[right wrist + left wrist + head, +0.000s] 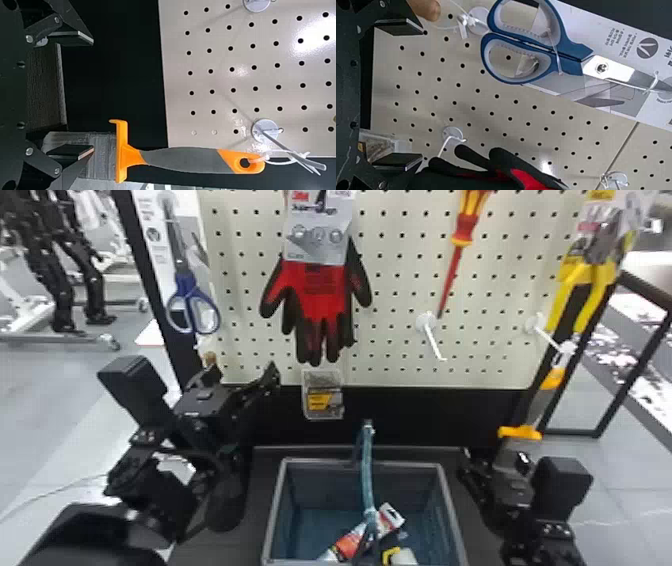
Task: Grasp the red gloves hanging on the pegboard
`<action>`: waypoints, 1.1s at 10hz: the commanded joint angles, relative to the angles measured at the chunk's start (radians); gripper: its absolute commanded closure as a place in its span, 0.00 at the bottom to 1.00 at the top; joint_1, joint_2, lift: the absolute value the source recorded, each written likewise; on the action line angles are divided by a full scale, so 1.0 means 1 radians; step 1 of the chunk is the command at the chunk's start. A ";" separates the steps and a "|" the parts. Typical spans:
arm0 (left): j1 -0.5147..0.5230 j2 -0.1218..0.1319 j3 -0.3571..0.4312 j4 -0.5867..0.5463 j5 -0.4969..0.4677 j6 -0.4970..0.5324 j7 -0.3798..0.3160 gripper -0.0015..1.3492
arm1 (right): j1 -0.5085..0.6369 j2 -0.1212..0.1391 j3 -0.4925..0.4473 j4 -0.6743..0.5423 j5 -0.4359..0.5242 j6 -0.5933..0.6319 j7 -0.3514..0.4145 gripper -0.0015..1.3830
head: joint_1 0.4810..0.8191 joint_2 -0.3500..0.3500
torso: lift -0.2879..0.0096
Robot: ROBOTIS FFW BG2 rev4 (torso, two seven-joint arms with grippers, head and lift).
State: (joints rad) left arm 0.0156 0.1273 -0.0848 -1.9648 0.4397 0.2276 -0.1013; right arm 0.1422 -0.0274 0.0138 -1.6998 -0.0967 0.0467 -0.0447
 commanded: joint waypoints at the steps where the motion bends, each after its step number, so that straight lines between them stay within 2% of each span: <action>1: -0.023 0.008 -0.018 0.001 0.011 0.002 -0.006 0.13 | -0.003 0.001 0.002 0.003 0.000 -0.002 0.000 0.23 | 0.20 0.50 | 0.63; 4: -0.040 0.009 -0.027 0.003 0.030 0.010 -0.014 0.13 | -0.006 0.001 0.002 0.008 0.000 -0.004 0.006 0.23 | 0.20 0.50 | 0.63; 7: -0.082 0.025 -0.038 0.001 0.068 0.048 -0.052 0.13 | -0.007 0.001 0.002 0.009 0.000 -0.004 0.008 0.23 | 0.20 0.50 | 0.63; 9: -0.129 0.025 -0.006 -0.032 0.086 0.167 -0.113 0.13 | -0.007 0.001 0.002 0.012 0.000 -0.004 0.008 0.23 | 0.20 0.50 | 0.63; 11: -0.160 0.028 0.031 -0.085 0.071 0.260 -0.141 0.13 | -0.009 0.001 0.002 0.015 -0.002 -0.004 0.013 0.23 | 0.20 0.50 | 0.63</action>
State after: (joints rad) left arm -0.1357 0.1548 -0.0643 -2.0328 0.5176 0.4618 -0.2419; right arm 0.1335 -0.0260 0.0153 -1.6848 -0.0982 0.0428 -0.0331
